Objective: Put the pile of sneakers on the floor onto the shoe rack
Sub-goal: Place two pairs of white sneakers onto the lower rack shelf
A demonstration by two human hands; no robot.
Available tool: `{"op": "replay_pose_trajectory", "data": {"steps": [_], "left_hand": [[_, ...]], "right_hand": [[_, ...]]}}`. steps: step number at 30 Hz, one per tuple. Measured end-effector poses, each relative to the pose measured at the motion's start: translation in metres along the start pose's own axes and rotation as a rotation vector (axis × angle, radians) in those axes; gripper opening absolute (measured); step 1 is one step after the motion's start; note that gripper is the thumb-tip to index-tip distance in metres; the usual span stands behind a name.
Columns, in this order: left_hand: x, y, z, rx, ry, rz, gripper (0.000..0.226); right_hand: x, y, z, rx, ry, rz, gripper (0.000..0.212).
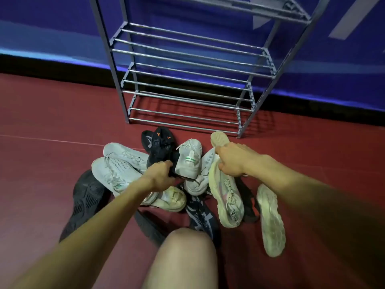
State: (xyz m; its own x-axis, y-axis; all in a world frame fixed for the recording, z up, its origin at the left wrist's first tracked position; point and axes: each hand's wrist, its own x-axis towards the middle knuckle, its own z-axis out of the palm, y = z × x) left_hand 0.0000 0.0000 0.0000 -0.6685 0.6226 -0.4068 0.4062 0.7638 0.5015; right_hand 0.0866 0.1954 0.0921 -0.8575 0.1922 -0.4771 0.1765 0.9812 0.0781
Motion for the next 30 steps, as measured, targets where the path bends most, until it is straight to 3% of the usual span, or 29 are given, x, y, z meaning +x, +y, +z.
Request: {"op": "replay_pose_trajectory", "data": {"steps": [5,10,16,20,23,26,30], "left_hand": [[0.036,0.008,0.001,-0.058,-0.067,0.09,0.088],[0.083,0.009,0.037,0.05,-0.171,0.01,0.094],[0.082,-0.007,0.051,0.057,0.006,0.1,0.045],[0.055,-0.009,0.009,-0.12,0.145,0.215,0.045],[0.025,-0.012,-0.033,-0.228,0.233,0.266,0.027],[-0.001,-0.018,-0.065,-0.245,0.322,0.26,0.04],[-0.02,-0.033,-0.079,-0.227,0.411,0.242,0.03]], "right_hand": [[0.01,-0.005,-0.003,-0.032,0.006,-0.025,0.022],[0.034,0.003,0.026,-0.032,-0.036,-0.063,0.023],[0.069,0.003,0.076,-0.08,-0.19,-0.151,0.017],[0.076,-0.015,0.1,0.012,-0.115,-0.272,0.018],[0.08,-0.041,0.106,0.052,0.084,-0.431,0.031],[0.092,-0.078,0.108,0.042,0.213,-0.609,0.052],[0.111,-0.135,0.098,-0.096,0.063,-0.696,0.077]]}}
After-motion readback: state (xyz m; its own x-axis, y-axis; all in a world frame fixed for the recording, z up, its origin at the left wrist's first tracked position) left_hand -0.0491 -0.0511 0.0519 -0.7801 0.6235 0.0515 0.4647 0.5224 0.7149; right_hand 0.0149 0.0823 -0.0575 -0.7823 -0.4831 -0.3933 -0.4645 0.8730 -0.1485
